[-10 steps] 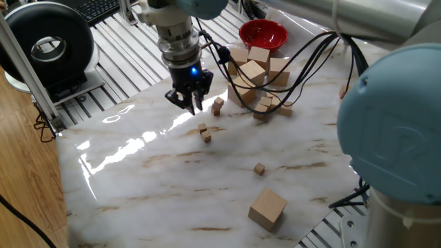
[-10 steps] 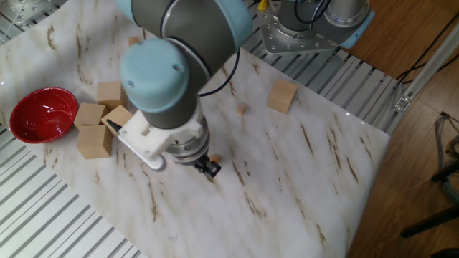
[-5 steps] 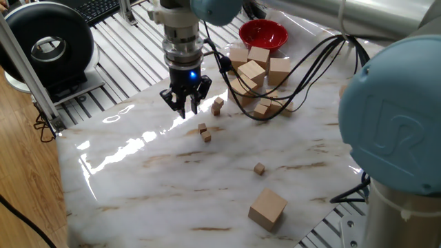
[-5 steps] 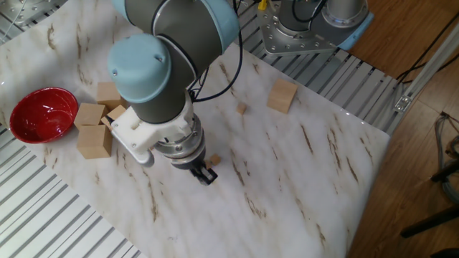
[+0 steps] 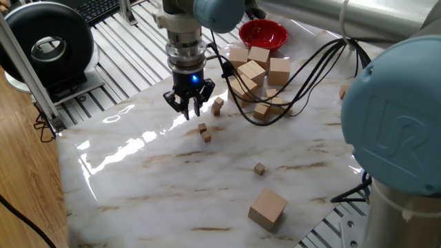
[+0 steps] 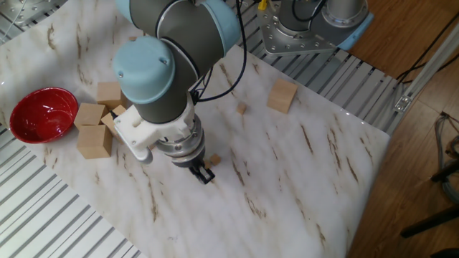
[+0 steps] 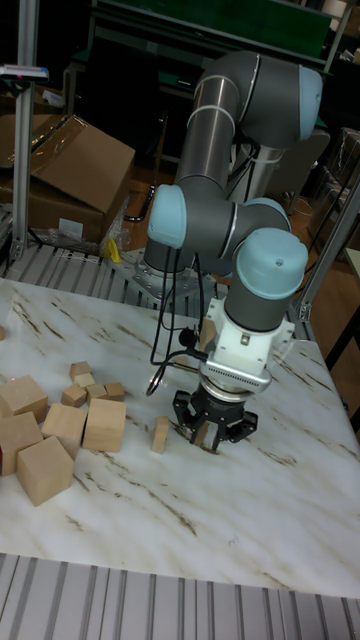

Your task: Stack the blocks in a vertical line of five

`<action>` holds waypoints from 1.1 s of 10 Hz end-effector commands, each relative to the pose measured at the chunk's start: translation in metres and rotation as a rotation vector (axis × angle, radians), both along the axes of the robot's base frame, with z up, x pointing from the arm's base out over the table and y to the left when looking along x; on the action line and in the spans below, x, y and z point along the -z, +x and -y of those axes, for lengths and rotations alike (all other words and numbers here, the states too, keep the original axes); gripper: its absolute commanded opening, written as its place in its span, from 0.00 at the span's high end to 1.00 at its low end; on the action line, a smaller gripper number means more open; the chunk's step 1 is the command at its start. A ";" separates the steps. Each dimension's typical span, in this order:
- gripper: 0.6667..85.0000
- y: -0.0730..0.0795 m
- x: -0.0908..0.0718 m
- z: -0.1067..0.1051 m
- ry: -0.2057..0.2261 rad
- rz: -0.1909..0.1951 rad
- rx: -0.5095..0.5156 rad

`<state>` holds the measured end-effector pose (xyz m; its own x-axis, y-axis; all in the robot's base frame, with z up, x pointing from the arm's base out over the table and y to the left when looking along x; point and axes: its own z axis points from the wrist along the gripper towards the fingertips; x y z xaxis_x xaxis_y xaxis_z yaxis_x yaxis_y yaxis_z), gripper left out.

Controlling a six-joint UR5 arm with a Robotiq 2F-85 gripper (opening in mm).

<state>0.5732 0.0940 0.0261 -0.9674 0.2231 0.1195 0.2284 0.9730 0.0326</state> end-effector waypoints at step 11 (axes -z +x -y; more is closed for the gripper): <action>0.54 -0.027 0.013 0.007 0.015 -0.041 -0.008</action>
